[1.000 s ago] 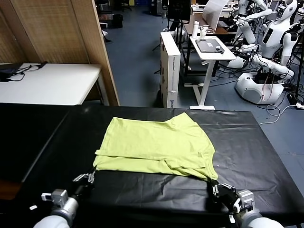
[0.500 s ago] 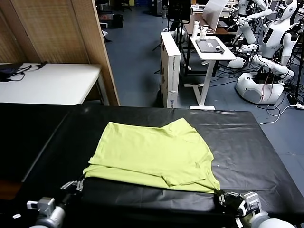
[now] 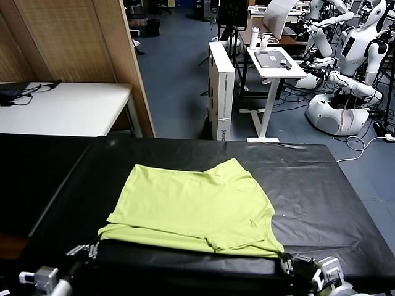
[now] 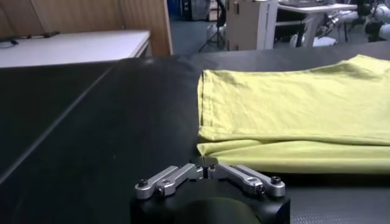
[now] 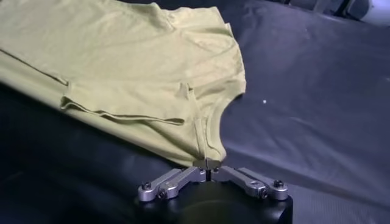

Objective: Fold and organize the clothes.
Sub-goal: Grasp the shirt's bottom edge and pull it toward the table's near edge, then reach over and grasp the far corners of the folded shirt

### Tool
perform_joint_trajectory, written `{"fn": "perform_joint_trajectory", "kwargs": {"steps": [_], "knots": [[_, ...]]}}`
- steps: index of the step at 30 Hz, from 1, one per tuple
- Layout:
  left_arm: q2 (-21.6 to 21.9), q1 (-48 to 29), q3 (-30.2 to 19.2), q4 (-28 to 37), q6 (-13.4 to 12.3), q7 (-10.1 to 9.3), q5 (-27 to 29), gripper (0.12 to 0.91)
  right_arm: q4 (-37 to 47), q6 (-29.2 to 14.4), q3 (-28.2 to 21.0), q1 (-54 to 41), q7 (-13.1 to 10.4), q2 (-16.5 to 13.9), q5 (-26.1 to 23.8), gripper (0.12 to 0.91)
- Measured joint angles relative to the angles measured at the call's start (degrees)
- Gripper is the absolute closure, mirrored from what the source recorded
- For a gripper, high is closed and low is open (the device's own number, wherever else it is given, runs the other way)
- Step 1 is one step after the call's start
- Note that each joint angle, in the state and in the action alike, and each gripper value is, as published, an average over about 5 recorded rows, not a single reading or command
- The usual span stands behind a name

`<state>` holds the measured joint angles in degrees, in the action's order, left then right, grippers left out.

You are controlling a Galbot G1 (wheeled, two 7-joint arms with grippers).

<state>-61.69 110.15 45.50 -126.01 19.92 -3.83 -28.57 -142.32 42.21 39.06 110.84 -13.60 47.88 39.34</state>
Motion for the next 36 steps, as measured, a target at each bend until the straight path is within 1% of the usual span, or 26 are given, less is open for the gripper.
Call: {"fn": "perform_joint_trajectory", "kwargs": {"steps": [2,3,5,6,7,9,14,18,23,24,27,29,32,36], "knots": [[-0.4,0.5,0.4,-0.6,0.8,-0.62,0.0,0.444,-0.5,0.0,0.4,-0.1,0.1,0.1,1.1,0.225],[-0.6,0.7,0.6,-0.9,1.3,-0.92,0.0,0.368,-0.6,0.0,0.6,-0.3,0.1,0.2,1.6,0.182],[-1.0,1.4,1.2,-1.4,2.0,-1.56,-0.3,0.261,-0.8,0.0,1.0,-0.9,0.1,0.4,2.8,0.134],[-1.2,1.7,1.5,-1.8,2.3,-1.92,-0.5,0.207,-0.7,0.0,1.1,-1.4,0.2,0.6,3.4,0.125],[-1.4,2.0,1.9,-2.1,2.4,-2.28,-0.7,0.172,-0.5,0.0,1.2,-2.0,0.2,0.8,4.0,0.122],[-1.9,2.3,2.7,-2.9,2.4,-3.12,-1.6,0.136,0.1,0.0,1.2,-3.7,0.2,1.3,5.4,0.119],[-2.7,0.6,4.5,-4.5,2.5,-4.81,-6.0,0.124,3.3,0.0,0.0,-11.3,0.3,1.6,7.6,0.118],[-1.8,-4.0,3.9,-4.1,5.3,-6.79,-9.3,0.123,7.6,0.0,-2.6,-19.9,0.6,0.8,7.9,0.118],[0.3,-13.5,0.9,-1.4,8.4,-7.14,-12.6,0.123,14.7,0.0,-8.4,-31.7,-0.1,-0.1,7.7,0.118],[0.8,-15.6,0.0,-0.6,8.9,-7.6,-13.4,0.123,16.1,0.0,-9.9,-33.9,-0.5,-0.1,7.6,0.118],[2.4,-22.1,-2.8,2.4,10.6,-9.83,-16.4,0.123,20.1,0.0,-14.3,-40.2,-1.2,0.2,7.3,0.118],[3.2,-26.5,-4.9,4.9,11.7,-10.75,-18.0,0.123,22.7,0.0,-17.3,-44.2,-1.6,0.5,7.3,0.118],[3.6,-33.2,-8.3,9.1,12.6,-10.65,-18.6,0.123,26.5,0.0,-21.3,-49.9,-1.7,1.3,7.8,0.118],[3.5,-40.9,-12.7,15.3,13.4,-9.16,-16.9,0.123,31.6,0.0,-25.8,-56.4,-1.1,2.8,7.6,0.118]]}}
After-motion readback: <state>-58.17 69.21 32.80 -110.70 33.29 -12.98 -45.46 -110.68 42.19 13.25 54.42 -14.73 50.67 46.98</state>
